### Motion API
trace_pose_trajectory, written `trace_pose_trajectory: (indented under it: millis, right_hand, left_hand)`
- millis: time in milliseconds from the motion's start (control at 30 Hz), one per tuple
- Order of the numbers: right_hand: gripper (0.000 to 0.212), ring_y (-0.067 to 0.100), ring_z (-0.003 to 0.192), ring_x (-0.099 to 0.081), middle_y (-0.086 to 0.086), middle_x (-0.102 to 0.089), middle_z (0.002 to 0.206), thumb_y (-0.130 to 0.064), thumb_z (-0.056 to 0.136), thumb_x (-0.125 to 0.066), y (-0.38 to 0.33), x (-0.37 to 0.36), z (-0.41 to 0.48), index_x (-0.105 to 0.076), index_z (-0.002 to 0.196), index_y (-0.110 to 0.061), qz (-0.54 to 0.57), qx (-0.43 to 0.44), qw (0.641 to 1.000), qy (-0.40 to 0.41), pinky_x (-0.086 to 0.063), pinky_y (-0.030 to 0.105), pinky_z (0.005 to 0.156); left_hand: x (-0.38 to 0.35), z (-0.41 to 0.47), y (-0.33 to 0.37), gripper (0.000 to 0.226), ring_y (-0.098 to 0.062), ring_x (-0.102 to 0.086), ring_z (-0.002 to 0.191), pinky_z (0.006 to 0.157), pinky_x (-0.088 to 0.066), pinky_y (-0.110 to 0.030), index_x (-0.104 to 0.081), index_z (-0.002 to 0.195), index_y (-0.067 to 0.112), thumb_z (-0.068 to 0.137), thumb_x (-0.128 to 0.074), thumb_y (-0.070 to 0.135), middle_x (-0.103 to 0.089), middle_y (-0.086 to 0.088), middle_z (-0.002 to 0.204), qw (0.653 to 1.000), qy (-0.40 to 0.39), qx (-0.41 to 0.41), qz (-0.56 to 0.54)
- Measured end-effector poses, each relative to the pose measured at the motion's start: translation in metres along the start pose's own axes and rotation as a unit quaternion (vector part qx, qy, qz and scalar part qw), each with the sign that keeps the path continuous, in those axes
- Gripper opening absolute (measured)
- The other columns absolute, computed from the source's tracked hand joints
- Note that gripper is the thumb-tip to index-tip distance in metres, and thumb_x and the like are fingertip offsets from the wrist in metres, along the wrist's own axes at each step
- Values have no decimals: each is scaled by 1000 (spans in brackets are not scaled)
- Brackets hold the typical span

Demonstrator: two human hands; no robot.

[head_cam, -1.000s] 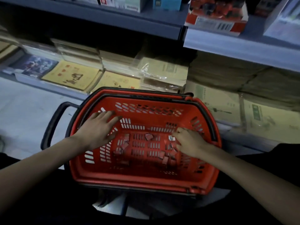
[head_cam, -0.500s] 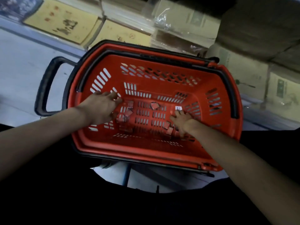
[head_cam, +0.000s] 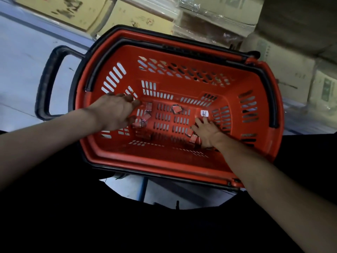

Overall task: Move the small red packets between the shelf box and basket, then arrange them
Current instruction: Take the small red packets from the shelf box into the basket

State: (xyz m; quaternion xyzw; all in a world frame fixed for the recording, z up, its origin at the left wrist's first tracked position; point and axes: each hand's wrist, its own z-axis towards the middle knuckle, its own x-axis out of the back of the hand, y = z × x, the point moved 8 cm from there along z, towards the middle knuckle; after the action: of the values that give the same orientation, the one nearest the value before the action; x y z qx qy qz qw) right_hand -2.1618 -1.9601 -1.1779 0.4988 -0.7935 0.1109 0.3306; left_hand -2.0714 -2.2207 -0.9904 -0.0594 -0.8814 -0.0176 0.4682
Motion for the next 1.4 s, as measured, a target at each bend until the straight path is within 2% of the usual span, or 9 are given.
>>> trace_pose_trajectory:
  millis: [167,333,500,700,867,1033,1133,1267,1400]
  right_hand:
    - [97,40,129,-34,11,-23,149,-56,64,-81,2,4,-2,-37,147,-31,-3,-23,1000,5,-48,50,99]
    - [88,40,127,-32,10,-23,141,-55,63,-78,7,9,-4,-45,142,-36,27,-36,999,19,-50,49,97]
    - [85,37,129,-34,9,-26,142,-49,68,-77,8,9,-7,-45,144,-30,34,-32,998,31,-46,49,103]
    - [90,37,127,-34,13,-28,140,-62,62,-73,11,5,0,-46,144,-36,-3,-44,999,19,-40,52,104]
    - [87,36,126,-34,8,-28,143,-64,64,-70,12,5,1,-46,144,-38,-49,-30,998,36,-40,52,101]
    - [91,33,138,-28,10,-25,153,-50,71,-74,7,-3,0,-36,150,-28,-64,-26,998,5,-38,56,105]
    - [87,36,137,-35,13,-22,157,-33,75,-77,4,-8,-3,-34,150,-24,-64,-31,997,-5,-41,54,104]
    - [78,39,126,-49,15,-30,151,-7,80,-72,6,-11,-1,-37,148,-22,-11,-10,1000,4,-52,50,98]
    - [78,37,121,-57,13,-40,148,-6,77,-73,10,-7,0,-40,145,-21,34,5,999,14,-53,46,98]
  left_hand:
    - [1,1,-1,64,-31,-56,127,104,-47,-45,-35,153,19,99,-45,52,-55,-8,140,1000,5,0,-7]
    - [-1,4,-3,62,-31,-56,125,101,-48,-44,-38,152,21,99,-48,50,-55,-7,139,1000,4,12,-19]
    - [-4,6,-7,62,-31,-55,126,101,-47,-44,-38,153,20,99,-48,50,-55,-8,140,999,0,25,-33]
    - [-6,9,-8,62,-31,-54,129,104,-45,-44,-37,153,20,99,-48,49,-54,-8,141,999,-8,28,-35]
    - [-6,9,-3,57,-32,-55,127,104,-44,-44,-42,149,18,100,-47,46,-55,-10,140,1000,-8,19,-1]
    - [-6,8,3,57,-31,-55,126,104,-43,-44,-41,150,19,100,-46,46,-55,-11,139,999,5,5,41]
    - [-11,10,3,56,-31,-54,127,106,-43,-46,-41,150,20,101,-45,47,-54,-11,140,999,-5,5,42]
    - [-10,13,3,54,-30,-55,127,106,-44,-45,-44,149,21,101,-46,45,-56,-10,138,999,3,2,41]
    - [-13,15,4,51,-29,-56,125,105,-44,-43,-49,145,22,100,-44,46,-56,-9,136,999,-6,-5,53]
